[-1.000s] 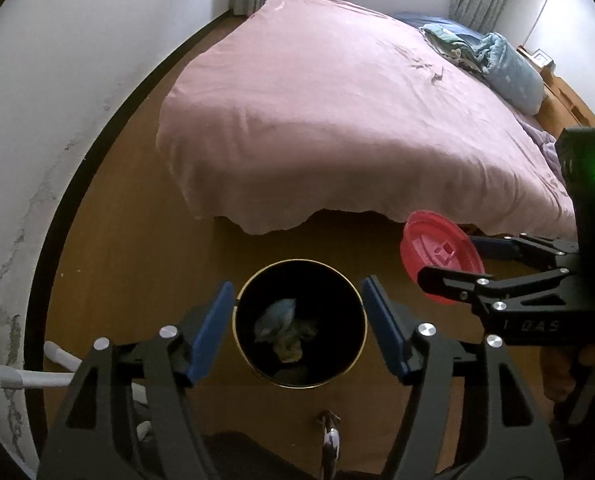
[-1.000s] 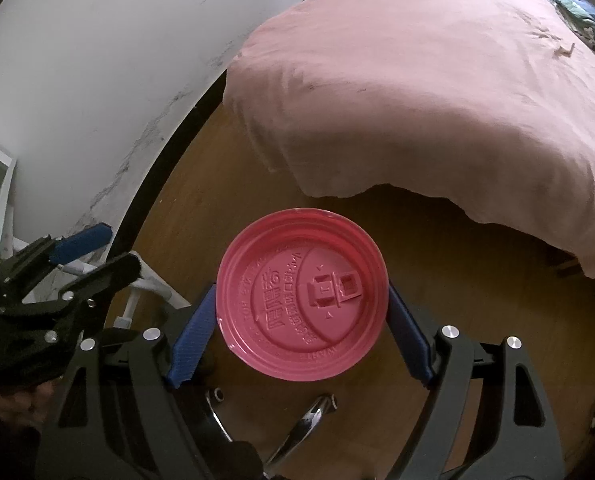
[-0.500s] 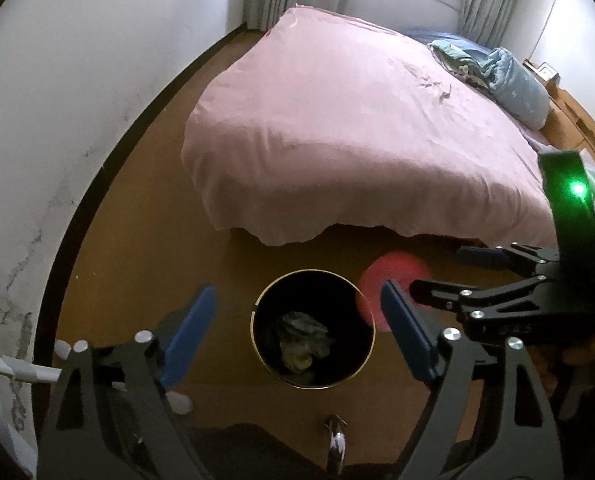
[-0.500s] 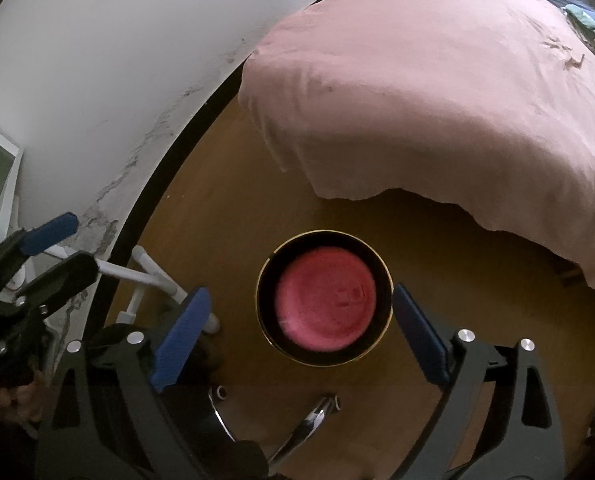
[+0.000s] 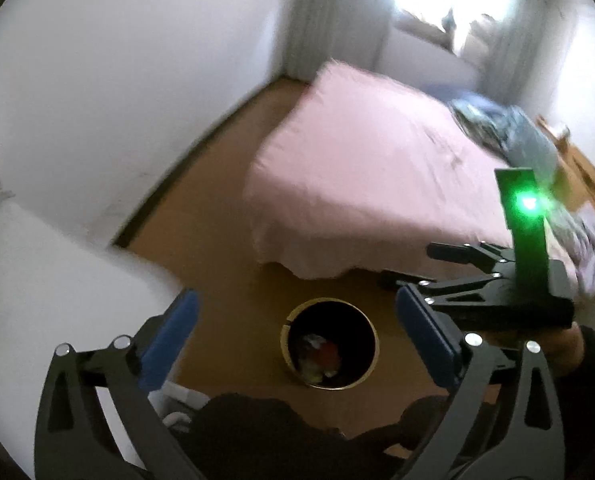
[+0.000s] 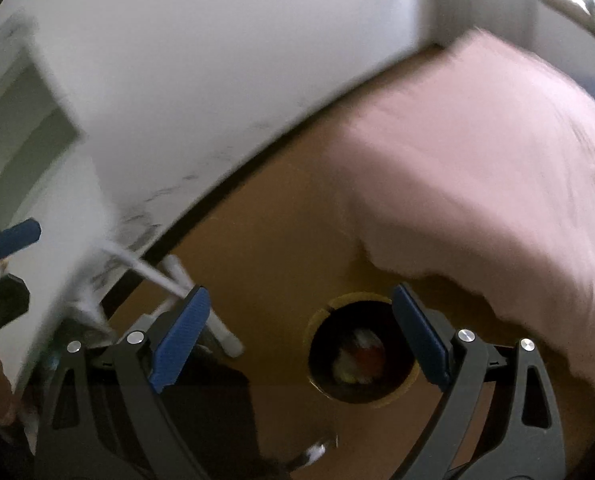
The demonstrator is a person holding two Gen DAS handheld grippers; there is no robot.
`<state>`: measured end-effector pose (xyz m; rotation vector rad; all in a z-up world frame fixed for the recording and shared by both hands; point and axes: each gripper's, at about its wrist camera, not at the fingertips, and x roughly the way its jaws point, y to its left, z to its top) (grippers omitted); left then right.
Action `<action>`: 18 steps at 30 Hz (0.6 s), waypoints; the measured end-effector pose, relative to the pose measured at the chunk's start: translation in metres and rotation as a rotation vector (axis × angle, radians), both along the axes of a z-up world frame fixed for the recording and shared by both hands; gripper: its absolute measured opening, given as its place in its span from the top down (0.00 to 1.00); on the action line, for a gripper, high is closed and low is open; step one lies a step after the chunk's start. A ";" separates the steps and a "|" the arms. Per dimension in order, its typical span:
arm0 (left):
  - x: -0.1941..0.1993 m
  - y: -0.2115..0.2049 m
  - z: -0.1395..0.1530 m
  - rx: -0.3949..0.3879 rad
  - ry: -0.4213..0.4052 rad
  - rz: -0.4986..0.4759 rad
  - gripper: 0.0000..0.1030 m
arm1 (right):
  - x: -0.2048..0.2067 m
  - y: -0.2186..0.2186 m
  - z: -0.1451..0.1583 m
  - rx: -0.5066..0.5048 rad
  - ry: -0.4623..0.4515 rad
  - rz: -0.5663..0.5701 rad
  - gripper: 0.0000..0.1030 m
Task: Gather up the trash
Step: 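Grasp the printed paper booklet with the left tool while the right tool grasps crumpled foil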
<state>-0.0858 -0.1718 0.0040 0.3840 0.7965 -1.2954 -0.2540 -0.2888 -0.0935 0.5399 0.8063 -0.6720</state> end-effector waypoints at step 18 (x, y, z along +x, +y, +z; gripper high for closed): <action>0.150 0.405 -0.004 0.127 -0.030 0.959 0.07 | 0.305 0.296 0.042 0.017 -0.035 0.977 0.13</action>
